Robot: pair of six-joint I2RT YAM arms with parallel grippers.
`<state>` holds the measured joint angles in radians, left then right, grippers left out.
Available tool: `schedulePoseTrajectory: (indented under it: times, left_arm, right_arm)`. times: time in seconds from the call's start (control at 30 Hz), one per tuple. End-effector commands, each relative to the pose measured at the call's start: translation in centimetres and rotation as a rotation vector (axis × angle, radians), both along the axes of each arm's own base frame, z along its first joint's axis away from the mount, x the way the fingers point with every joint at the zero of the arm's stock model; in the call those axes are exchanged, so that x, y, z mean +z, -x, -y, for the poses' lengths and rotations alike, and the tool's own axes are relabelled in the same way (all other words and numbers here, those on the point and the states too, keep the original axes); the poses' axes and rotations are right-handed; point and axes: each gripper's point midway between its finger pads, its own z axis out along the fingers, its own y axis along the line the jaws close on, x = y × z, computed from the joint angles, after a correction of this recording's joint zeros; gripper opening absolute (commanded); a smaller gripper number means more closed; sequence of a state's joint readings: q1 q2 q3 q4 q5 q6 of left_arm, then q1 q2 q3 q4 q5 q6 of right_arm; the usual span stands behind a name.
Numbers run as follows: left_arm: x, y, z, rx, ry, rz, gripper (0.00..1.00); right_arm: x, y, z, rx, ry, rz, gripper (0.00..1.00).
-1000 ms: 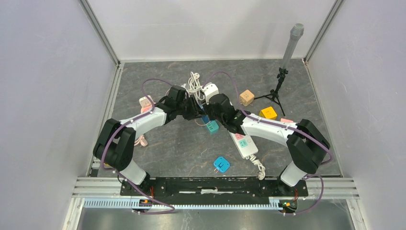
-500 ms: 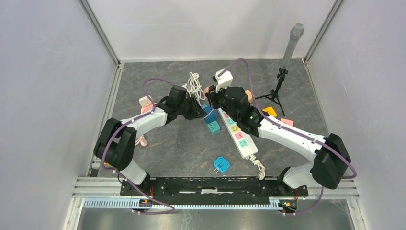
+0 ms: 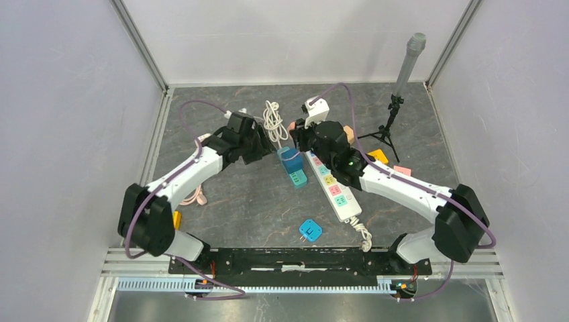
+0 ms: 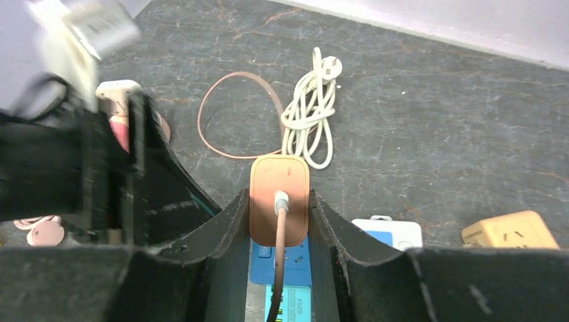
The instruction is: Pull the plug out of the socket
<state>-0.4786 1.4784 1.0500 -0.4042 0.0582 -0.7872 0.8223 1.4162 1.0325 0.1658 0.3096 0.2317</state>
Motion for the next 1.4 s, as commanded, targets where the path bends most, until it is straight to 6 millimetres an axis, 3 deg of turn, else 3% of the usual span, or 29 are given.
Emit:
schedulePoseTrajectory:
  times: [0.0,0.13,0.27,0.43,0.77,0.87,1.03,1.13,1.37]
  left_arm:
    - [4.9,-0.9,-4.5,0.168,-0.122,0.141,0.69]
    - [5.6,-0.1,-6.7,0.227,-0.175,0.179,0.78]
    - [6.4,0.8,-7.0,0.215,-0.150,0.223,0.80]
    - [6.7,1.9,-6.8,0.170,-0.129,0.240,0.82]
    - [5.1,2.9,-6.1,0.122,-0.113,0.191,0.84]
    - [4.9,2.9,-6.0,0.115,-0.112,0.184,0.84]
    - [4.1,3.1,-5.9,0.105,-0.115,0.159,0.84]
    - [3.6,3.2,-5.6,0.095,-0.112,0.143,0.84]
    - [3.3,3.3,-5.6,0.085,-0.116,0.135,0.86]
  right_arm:
    - [0.8,-1.3,-2.2,0.015,-0.083,0.004,0.00]
    - [1.3,-4.0,-3.0,-0.006,-0.091,0.022,0.00]
    - [1.5,-7.7,-2.2,-0.057,-0.093,0.069,0.00]
    - [0.7,-12.5,1.4,-0.159,-0.095,0.085,0.00]
    - [-5.0,-19.0,7.6,-0.275,-0.092,0.015,0.00]
    - [-6.8,-19.8,7.4,-0.215,-0.079,-0.015,0.06]
    - [-10.6,-20.0,7.2,-0.156,-0.081,-0.126,0.28]
    - [-11.8,-19.7,7.3,-0.141,-0.106,-0.168,0.37]
    - [-14.1,-20.1,7.8,-0.139,-0.084,-0.262,0.48]
